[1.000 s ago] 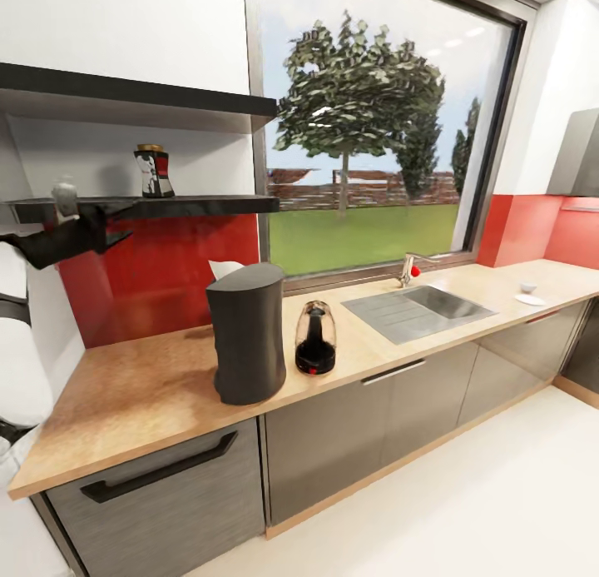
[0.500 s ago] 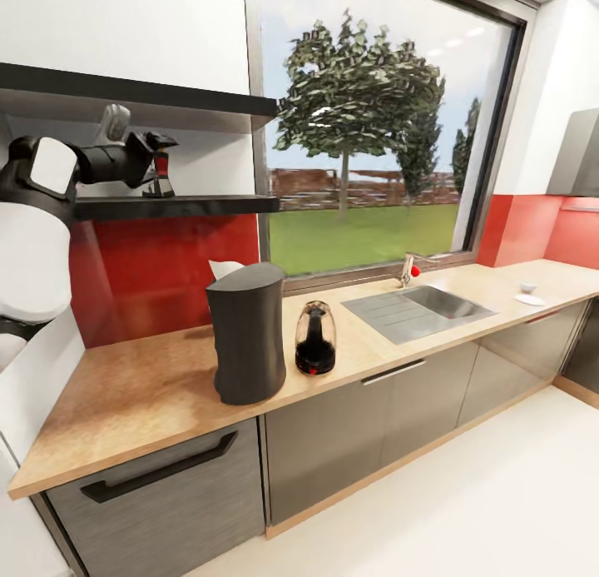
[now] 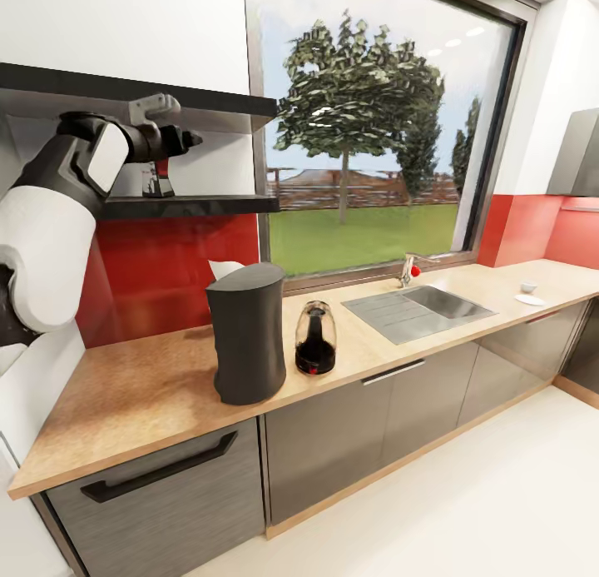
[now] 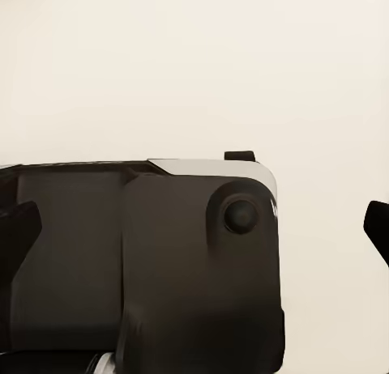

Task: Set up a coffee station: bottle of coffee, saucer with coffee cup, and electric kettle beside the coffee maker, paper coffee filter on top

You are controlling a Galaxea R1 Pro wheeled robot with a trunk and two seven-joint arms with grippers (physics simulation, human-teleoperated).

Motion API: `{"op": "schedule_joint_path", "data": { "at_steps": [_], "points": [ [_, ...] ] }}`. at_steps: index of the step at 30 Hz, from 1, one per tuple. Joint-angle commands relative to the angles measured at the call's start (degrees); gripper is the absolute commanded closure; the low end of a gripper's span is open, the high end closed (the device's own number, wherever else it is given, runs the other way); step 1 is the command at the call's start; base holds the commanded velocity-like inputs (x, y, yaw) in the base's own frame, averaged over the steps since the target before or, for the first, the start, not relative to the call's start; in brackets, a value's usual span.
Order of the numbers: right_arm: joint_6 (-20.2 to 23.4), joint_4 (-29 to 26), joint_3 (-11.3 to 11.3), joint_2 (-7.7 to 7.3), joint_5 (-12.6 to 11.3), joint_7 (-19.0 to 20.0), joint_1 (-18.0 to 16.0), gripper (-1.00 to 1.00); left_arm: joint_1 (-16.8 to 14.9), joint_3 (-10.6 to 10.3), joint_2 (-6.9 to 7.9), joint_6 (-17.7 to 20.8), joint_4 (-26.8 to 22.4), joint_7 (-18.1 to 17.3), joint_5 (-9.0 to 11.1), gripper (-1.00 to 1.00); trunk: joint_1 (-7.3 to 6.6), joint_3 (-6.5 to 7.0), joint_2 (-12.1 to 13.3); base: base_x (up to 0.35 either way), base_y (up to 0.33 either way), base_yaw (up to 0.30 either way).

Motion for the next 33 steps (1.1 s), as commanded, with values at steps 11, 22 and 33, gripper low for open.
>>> {"op": "schedule_joint_path", "data": {
  "at_steps": [11, 22, 33],
  "points": [
    [-0.22, -0.02, 0.05, 0.00, -0.34, 0.04, -0.02, -1.00, 0.73, -3.60, 0.50, -9.90, 6.43, 4.52, -5.68, -1.00, 0.02, -0.02, -0.04, 0.000, 0.000, 0.000],
    [-0.22, 0.03, 0.12, -0.08, -0.34, 0.04, -0.02, -1.00, 1.01, -3.06, 0.24, -19.21, 9.80, 16.59, -5.65, -1.00, 0.02, -0.02, -0.04, 0.000, 0.000, 0.000],
    [-0.15, -0.01, -0.20, -0.08, -0.37, 0.04, -0.02, -1.00, 1.08, -2.94, 0.14, -19.29, 9.68, 22.26, -4.95, -1.00, 0.02, -0.02, -0.04, 0.008, -0.001, 0.000]
  ]
}}
